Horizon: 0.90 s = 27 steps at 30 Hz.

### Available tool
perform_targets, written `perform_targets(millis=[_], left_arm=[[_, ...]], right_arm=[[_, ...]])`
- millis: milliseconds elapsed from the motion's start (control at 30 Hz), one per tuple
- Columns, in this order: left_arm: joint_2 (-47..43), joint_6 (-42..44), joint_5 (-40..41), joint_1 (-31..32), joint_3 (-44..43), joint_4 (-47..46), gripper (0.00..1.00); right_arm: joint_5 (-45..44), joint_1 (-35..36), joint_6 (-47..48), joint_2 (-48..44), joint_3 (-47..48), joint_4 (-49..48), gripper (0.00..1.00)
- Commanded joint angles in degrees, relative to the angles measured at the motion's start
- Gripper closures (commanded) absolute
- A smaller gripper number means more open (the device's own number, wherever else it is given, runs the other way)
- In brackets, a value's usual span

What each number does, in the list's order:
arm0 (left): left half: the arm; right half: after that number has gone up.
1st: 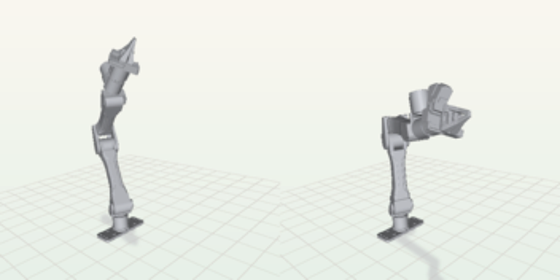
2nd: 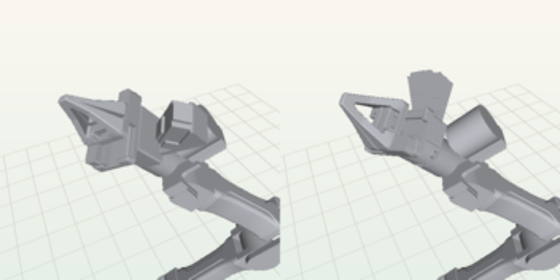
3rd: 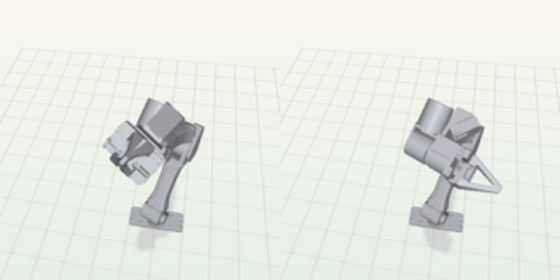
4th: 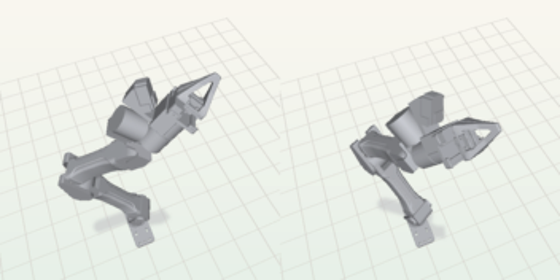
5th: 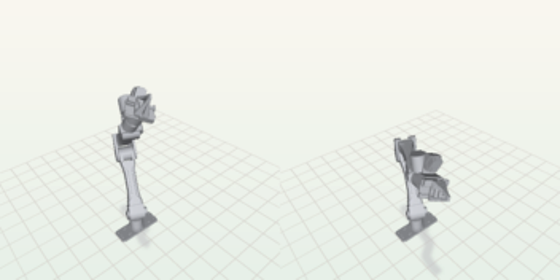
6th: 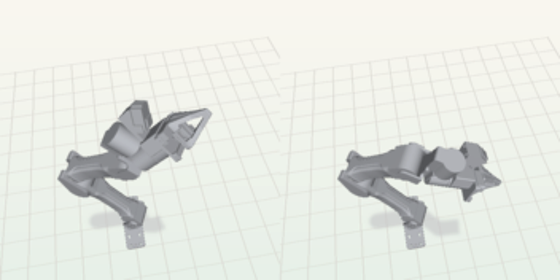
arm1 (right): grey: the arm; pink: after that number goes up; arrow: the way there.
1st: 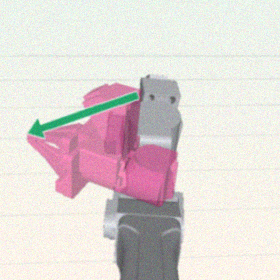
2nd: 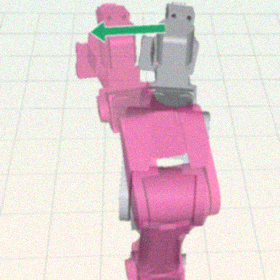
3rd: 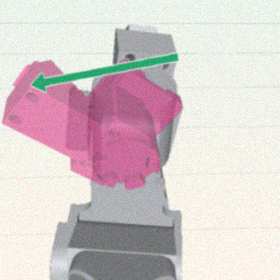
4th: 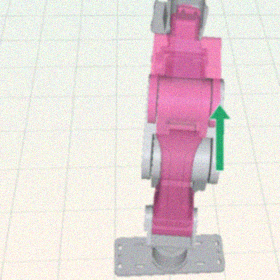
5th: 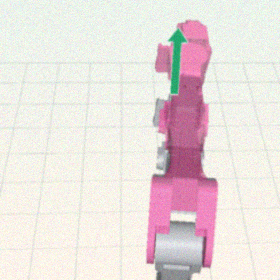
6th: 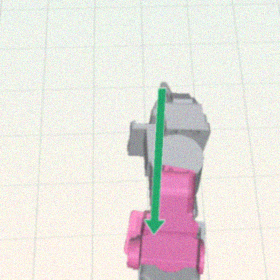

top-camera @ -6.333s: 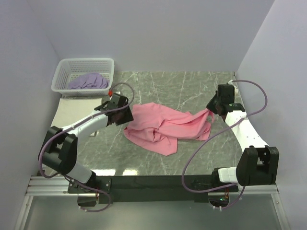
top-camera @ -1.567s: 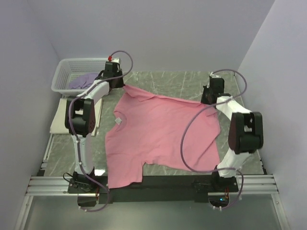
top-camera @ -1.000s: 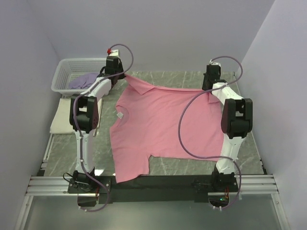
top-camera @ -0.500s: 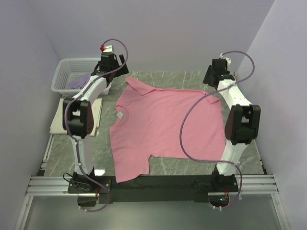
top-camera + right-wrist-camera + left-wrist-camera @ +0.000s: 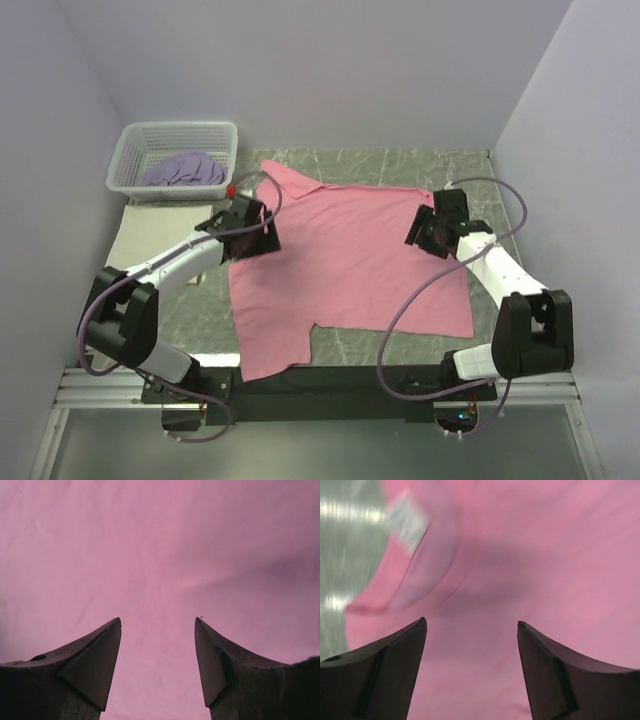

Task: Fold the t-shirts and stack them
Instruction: Flatten the tshirt out

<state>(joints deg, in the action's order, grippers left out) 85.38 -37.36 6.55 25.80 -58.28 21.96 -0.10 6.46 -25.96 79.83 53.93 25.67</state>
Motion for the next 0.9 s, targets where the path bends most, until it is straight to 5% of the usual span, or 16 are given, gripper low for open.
perform_targets(millis=[0, 400, 767, 867], left_arm=[[-4.08, -6.93, 1.54, 0.91, 8.17, 1.6, 0.23], [-8.13, -19.75, 0.31, 5.75, 24.09, 1.94, 0.4], [-26.91, -30.92, -2.51, 6.54, 34.72, 14.41, 0.62], [-31.05, -33.38, -3.12, 7.42, 34.03, 16.09, 0.6]], right_arm=[[1.6, 2.24, -2.95, -6.26, -4.78, -0.97, 0.33], [0.19, 2.77, -5.07, -12.24, -10.6, -1.68, 0.37], [-5.09, -1.79, -3.4, -2.86, 0.81, -3.07, 0.41], [-2.72, -3.82, -2.44, 1.79, 5.21, -5.01, 0.42]])
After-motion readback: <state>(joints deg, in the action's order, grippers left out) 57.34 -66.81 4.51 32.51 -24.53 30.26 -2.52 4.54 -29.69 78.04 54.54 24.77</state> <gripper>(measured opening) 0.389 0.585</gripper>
